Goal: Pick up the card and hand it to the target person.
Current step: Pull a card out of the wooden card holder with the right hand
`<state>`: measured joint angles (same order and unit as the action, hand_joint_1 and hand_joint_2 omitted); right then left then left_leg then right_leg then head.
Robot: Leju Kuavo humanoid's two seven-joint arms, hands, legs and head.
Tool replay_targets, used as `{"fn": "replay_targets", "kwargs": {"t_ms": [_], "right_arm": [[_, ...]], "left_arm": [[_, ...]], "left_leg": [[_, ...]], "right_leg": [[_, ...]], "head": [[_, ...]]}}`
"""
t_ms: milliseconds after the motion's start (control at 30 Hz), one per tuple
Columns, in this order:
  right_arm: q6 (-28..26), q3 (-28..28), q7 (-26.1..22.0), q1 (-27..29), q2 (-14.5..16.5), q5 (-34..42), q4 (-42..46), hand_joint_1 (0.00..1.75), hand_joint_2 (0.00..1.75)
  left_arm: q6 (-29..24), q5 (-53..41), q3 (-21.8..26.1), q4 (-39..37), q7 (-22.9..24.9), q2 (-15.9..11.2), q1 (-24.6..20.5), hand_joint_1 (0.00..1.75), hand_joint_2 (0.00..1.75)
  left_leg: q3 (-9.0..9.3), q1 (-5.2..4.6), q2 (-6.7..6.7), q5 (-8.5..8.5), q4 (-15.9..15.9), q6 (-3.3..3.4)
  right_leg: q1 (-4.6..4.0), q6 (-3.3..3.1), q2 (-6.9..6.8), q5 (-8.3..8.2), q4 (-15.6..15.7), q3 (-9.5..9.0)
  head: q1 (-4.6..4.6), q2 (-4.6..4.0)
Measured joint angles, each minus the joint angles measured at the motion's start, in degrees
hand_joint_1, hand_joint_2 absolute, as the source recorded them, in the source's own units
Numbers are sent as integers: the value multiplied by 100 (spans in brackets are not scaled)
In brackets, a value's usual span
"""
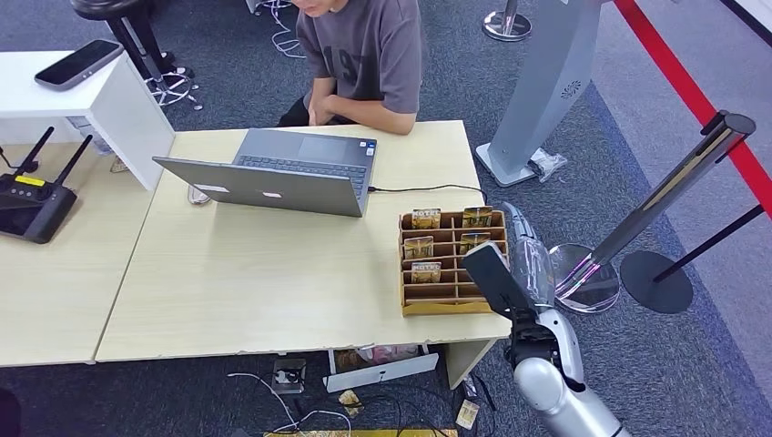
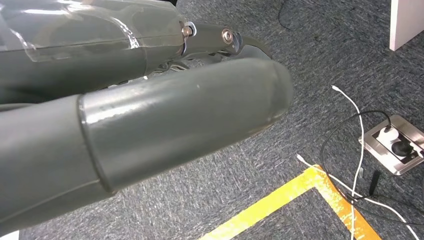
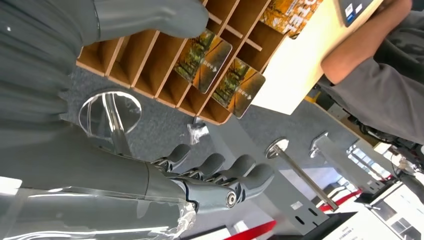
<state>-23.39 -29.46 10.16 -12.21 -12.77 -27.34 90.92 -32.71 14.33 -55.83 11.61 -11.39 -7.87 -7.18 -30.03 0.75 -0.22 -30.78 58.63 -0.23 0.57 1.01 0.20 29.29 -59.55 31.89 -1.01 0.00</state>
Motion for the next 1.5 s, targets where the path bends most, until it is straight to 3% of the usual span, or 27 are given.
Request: {"fn": "replay_targets", "kwargs": {"t_ms": [400, 1067, 1267, 1500], "right_arm": [[325, -53, 113, -502, -303, -458, -327, 50, 175], [634, -117, 76, -921, -312, -826, -1136, 57, 175], [669, -176, 122, -927, -312, -922, -1290, 75, 175], [684, -211, 126, -930, -312, -943, -1413, 69, 175]], "left_arm": [[32, -77, -5, 0, 2, 0, 0, 0, 0], [44, -171, -5, 0, 3, 0, -1, 0, 0], [45, -172, -5, 0, 5, 0, -1, 0, 0], [46, -174, -5, 0, 4, 0, 0, 0, 0]], "left_leg": [[0, 0, 0, 0, 0, 0], [-2, 0, -1, 0, 1, 0], [-1, 0, -1, 0, 1, 0], [-1, 0, -1, 0, 1, 0]], "right_leg": [[0, 0, 0, 0, 0, 1], [0, 0, -1, 0, 0, 1], [0, 0, -1, 0, 0, 1], [0, 0, -1, 0, 0, 1]], "head": [[-1, 0], [0, 0], [0, 0], [0, 0]]}}
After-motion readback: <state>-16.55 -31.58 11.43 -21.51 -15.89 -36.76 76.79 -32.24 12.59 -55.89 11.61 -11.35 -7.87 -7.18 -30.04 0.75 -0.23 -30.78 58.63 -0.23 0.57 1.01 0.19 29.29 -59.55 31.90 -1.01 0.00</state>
